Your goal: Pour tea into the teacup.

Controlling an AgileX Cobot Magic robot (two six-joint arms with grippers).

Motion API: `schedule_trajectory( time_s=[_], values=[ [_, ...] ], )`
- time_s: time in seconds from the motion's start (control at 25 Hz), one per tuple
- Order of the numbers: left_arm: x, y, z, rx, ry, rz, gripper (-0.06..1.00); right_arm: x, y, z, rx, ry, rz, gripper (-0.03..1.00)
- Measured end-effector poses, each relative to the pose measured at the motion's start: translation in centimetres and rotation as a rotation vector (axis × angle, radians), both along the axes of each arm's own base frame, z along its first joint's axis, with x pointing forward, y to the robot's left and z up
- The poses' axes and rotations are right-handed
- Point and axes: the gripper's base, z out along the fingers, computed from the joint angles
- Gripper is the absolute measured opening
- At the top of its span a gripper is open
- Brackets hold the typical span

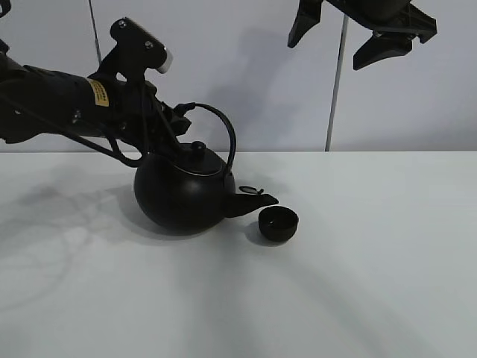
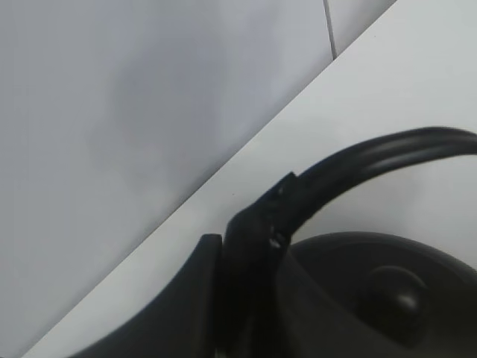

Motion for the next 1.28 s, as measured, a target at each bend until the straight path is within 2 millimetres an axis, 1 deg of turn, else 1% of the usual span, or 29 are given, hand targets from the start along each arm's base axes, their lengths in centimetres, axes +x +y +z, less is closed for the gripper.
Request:
schedule_trajectory(
  time_s=[1.0,1.28],
  values=[
    [0.3,-0.09,0.31,0.04,-0.028,-0.015,0.11,0.0,0.0,0.0,0.0,0.0,0.0,0.63],
    [0.35,0.03,0.25,-0.027,0.025,0.036,0.11,0.0,0.0,0.0,0.0,0.0,0.0,0.63]
  ],
)
